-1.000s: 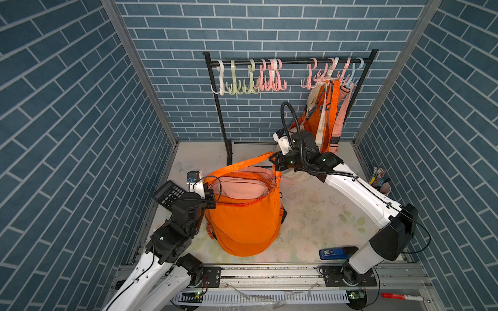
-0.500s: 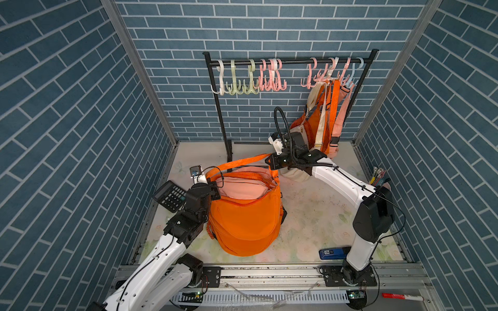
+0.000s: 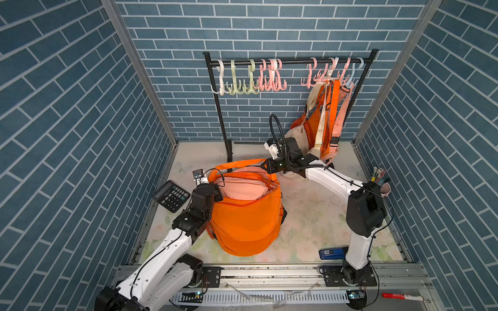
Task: Take the bag off the hook
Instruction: Place the bag inside the bag.
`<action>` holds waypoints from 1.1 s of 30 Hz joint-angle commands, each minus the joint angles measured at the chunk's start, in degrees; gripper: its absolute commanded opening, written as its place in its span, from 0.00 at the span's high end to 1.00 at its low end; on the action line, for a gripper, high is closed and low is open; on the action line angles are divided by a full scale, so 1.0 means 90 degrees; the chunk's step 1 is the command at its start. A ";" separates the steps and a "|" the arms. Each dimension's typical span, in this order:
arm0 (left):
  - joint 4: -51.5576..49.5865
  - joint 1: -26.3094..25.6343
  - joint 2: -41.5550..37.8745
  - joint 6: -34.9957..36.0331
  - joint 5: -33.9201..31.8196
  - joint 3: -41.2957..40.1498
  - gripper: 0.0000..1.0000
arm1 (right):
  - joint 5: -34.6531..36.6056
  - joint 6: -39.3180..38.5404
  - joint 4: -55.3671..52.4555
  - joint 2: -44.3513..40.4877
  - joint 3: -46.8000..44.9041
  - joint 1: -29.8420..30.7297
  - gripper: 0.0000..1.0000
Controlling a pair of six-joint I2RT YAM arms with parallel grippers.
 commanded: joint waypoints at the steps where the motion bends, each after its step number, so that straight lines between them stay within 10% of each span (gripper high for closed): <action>1: 0.0259 0.0079 0.0205 -0.0109 0.0093 -0.0136 0.81 | -0.0212 0.0066 0.0249 0.0267 0.0022 -0.0010 0.89; 17: 0.0186 0.0178 0.0484 -0.0287 0.0418 0.0103 0.42 | -0.0230 0.0030 0.0112 0.0629 0.0358 -0.0004 0.53; 33: -0.1439 0.0181 -0.0289 0.0089 0.0553 0.1496 0.01 | 0.1061 -0.0867 -0.1010 -0.1122 0.0279 -0.0004 0.18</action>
